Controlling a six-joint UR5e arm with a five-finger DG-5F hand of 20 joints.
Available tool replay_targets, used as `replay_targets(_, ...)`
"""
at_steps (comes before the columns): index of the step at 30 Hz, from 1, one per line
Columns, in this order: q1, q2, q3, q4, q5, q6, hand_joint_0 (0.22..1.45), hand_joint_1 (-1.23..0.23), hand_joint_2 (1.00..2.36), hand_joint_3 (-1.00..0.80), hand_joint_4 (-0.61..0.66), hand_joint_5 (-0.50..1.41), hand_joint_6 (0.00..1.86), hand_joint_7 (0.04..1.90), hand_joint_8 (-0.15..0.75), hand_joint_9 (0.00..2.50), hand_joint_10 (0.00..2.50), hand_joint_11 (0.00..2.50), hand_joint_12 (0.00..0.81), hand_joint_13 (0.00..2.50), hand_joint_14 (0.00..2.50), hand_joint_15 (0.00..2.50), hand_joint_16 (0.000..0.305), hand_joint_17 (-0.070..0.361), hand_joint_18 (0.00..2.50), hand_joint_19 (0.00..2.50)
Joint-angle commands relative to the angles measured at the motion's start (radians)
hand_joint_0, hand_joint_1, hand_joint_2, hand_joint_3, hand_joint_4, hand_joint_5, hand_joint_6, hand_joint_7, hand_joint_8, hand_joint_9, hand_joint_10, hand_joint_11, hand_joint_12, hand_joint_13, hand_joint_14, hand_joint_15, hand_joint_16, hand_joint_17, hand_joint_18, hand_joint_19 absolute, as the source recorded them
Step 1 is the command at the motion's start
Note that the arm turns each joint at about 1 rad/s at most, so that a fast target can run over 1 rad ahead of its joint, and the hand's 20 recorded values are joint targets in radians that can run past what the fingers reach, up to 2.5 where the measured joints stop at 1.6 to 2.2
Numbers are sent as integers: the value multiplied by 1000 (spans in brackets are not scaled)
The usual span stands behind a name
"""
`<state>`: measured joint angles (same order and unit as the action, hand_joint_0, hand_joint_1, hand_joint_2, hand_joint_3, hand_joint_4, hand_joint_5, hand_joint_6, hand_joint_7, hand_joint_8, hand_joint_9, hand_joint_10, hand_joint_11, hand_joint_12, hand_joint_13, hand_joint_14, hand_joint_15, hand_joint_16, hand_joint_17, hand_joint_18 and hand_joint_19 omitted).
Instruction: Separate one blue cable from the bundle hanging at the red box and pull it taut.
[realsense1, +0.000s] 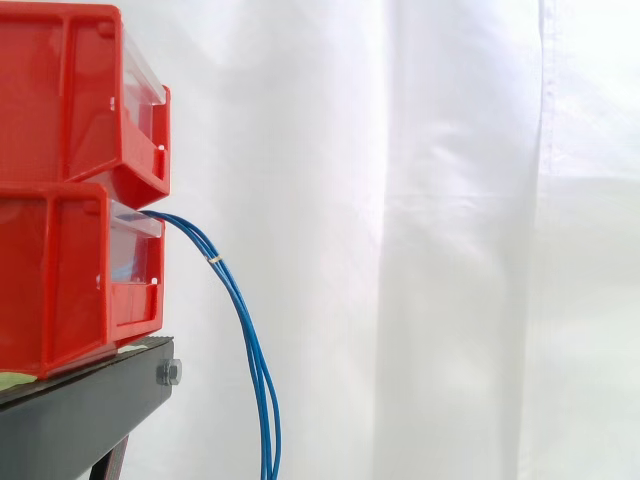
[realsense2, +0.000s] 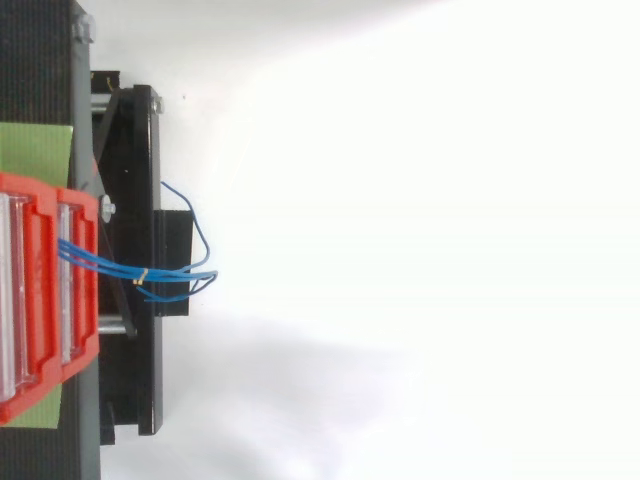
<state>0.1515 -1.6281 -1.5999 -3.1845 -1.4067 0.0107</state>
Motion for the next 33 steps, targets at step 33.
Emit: replay_targets(33,-1,-16,0,-2,126,-275,544,-516,1000,-500,168,-211,503,799,194,423,2,72,327,259,6,103,46,103,390,603)
